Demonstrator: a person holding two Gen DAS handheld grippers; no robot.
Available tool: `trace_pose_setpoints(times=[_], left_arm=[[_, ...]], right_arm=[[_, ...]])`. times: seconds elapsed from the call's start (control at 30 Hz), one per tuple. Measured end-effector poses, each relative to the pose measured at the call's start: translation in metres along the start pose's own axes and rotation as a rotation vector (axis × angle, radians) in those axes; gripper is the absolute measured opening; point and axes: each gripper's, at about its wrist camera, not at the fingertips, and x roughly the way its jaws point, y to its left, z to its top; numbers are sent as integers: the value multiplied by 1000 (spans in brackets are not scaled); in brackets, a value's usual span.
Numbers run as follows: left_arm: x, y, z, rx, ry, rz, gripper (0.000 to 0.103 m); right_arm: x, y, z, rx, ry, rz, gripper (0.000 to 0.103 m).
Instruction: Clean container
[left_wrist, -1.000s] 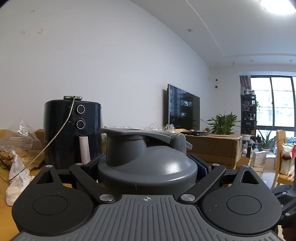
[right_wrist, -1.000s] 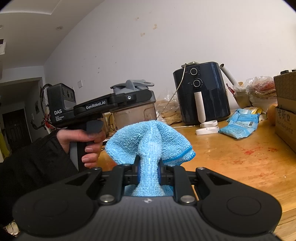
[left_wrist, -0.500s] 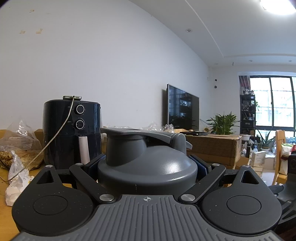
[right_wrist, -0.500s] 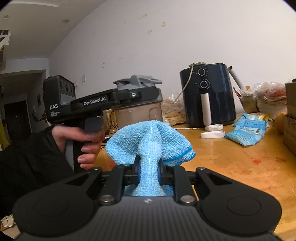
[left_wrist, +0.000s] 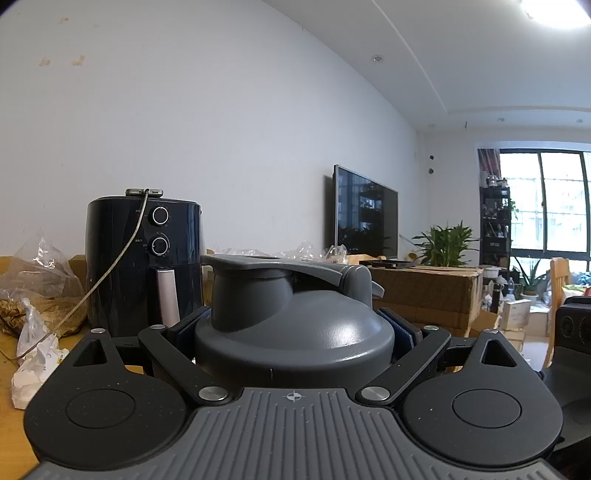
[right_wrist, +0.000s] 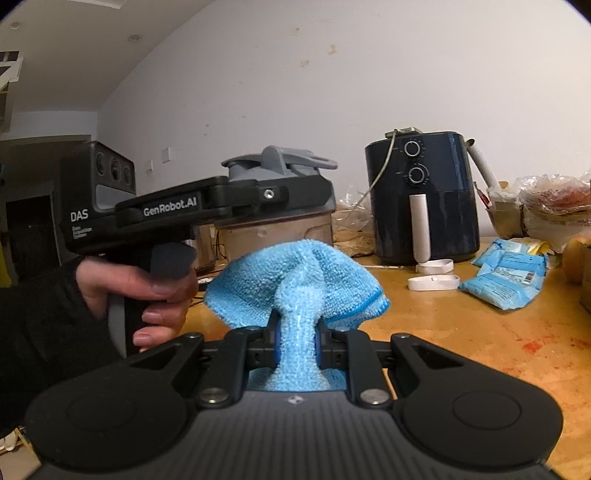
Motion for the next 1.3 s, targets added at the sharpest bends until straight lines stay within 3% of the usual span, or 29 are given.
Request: trace_pose_setpoints(times=[0.33,0.97,1.3], left_arm=[[1,0,3,-1,2,0,95],[-1,1,3,-1,2,0,95],[-1,-1,2,-1,1,0,95]], right_arm=[[8,8,5,-53,47,-27,9],[38,4,-24,-86,269,-40,8],[38,2,-28,-75,272,-40,8]])
